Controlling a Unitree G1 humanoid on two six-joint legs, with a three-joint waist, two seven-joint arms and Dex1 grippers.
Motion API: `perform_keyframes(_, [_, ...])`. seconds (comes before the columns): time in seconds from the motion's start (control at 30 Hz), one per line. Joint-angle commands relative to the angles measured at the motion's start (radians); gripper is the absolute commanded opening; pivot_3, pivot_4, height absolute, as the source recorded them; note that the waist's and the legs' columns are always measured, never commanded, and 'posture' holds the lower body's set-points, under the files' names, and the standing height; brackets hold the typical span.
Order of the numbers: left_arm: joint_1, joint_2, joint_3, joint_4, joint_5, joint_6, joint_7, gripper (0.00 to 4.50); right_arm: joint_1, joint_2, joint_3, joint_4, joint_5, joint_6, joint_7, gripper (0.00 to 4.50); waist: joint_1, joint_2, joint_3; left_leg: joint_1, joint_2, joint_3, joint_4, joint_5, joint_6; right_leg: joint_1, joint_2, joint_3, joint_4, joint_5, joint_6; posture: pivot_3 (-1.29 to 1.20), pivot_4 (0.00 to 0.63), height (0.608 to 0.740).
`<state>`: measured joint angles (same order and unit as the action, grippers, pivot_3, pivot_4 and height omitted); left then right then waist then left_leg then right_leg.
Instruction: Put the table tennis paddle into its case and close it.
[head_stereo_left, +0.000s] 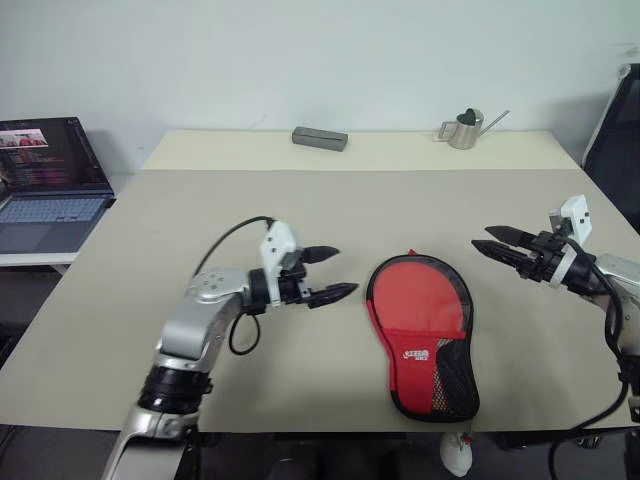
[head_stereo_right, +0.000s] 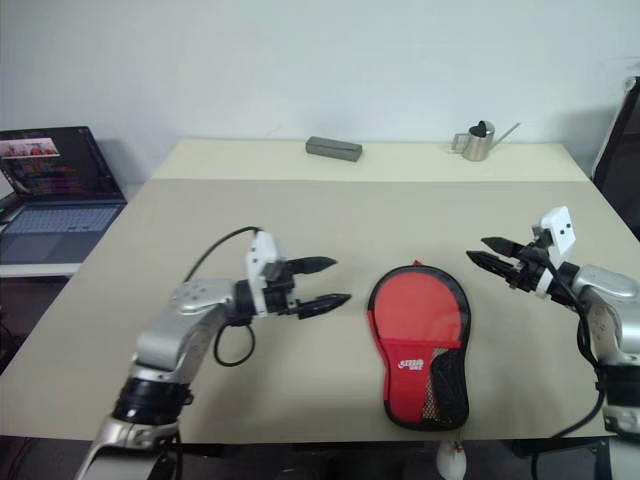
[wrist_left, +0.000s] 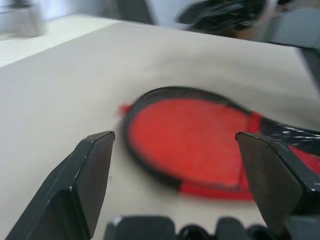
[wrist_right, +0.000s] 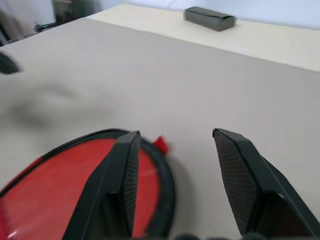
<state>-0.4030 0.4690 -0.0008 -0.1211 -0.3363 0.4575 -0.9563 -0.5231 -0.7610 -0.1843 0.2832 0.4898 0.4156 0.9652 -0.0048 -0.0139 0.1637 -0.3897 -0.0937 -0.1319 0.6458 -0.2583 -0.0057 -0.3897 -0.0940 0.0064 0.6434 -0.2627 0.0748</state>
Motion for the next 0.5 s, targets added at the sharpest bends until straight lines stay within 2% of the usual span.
perform_keyframes(0.03, [0.037, 0.027, 0.072, -0.085, -0.002, 0.004, 0.091, 4.25, -0.099, -0.012, -0.001, 0.129, -0.038, -0.078, 0.055, 2.47, 0.0, 0.0, 0.0, 0.001, 0.0, 0.0, 0.0, 0.0, 0.0, 0.0, 0.001, 0.001, 0.001, 0.0, 0.0, 0.0, 0.15, 0.74])
perform_keyframes(0.27, [0.082, 0.059, 0.113, -0.163, -0.03, 0.022, 0.159, 4.25, -0.267, 0.001, 0.044, 0.45, -0.154, -0.243, 0.126, 2.47, 0.003, 0.0, 0.0, 0.003, 0.0, 0.003, 0.0, 0.0, 0.0, 0.0, 0.001, 0.003, 0.001, 0.0, 0.0, 0.0, 0.15, 0.74])
perform_keyframes(0.5, [0.096, 0.066, 0.097, -0.166, -0.043, 0.022, 0.172, 4.25, -0.312, 0.062, 0.085, 0.624, -0.238, -0.347, 0.158, 2.47, -0.004, 0.0, 0.0, 0.005, 0.001, 0.006, -0.001, 0.0, 0.0, 0.0, 0.002, 0.007, 0.001, 0.0, -0.001, 0.0, 0.15, 0.74])
